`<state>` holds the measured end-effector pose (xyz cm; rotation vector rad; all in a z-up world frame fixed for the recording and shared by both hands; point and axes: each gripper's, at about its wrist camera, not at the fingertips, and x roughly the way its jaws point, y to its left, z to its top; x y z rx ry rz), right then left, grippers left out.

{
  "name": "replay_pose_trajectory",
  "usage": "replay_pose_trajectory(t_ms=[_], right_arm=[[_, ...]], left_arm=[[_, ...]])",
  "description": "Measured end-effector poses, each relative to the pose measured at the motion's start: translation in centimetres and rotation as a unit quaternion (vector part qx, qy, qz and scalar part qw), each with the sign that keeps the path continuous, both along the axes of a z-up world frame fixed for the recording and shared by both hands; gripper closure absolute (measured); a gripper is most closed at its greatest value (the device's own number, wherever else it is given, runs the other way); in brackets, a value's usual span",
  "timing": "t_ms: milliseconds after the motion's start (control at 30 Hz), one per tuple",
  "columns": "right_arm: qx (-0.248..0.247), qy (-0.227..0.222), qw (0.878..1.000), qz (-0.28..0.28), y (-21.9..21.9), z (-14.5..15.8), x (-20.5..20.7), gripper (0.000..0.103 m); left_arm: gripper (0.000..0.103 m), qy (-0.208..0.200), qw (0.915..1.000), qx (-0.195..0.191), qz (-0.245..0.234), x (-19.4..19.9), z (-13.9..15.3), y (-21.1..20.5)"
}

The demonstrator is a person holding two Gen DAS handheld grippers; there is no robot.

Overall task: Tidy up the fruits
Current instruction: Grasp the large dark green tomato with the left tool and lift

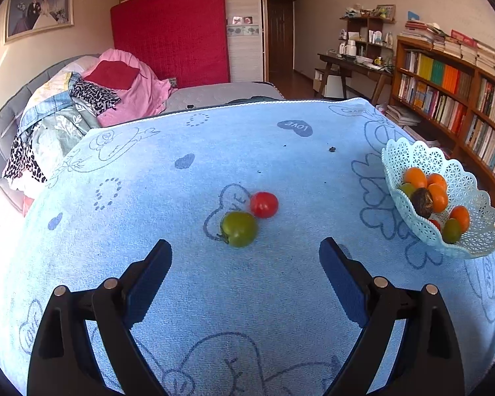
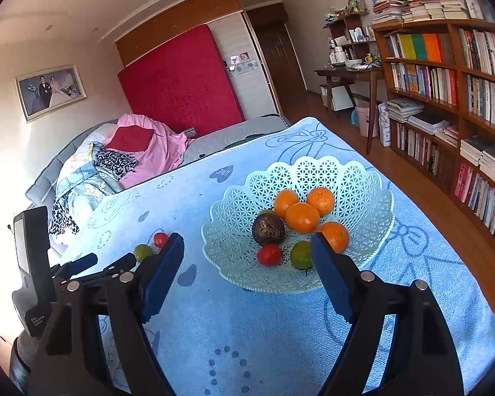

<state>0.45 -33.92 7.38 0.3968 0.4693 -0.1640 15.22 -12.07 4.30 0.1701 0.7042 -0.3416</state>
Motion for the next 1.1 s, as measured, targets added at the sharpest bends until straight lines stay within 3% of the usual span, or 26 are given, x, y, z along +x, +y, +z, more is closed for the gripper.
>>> replay_pose_trajectory(t_ms=[400,567,800,900,967,1100], right_arm=[[-0.005,0.009,1.0,0.02,1.2,-0.6,0.5,0.023],[-0.009,0.017,0.999,0.031,1.9,-1.1,0.9,0.023],[-0.021,0.027,0.998,0.049,3.1,-1.7,1.4,0.023],[-0.022,0.029,0.998,0.059,3.5,-1.7,1.5,0.023],[-0.025,0.028,0.997,0.063,3.7,-1.6,1.6,0.023],[-0.027,0.025,0.997,0.068,4.2,-1.1,2.1,0.023]], left_arm=[[0.013,0.013,0.9998,0.015,0.007,1.7,-1.6,0.6],[0.029,0.02,0.9995,0.023,-0.003,2.9,-2.2,0.0],[0.041,0.039,0.9987,0.014,-0.028,4.6,-3.0,-0.6],[0.052,0.054,0.9979,0.009,-0.034,5.3,-3.6,-0.8],[0.065,0.062,0.9974,0.008,-0.035,5.7,-4.0,-0.8],[0.067,0.068,0.9969,-0.01,-0.038,5.7,-4.1,-0.2]])
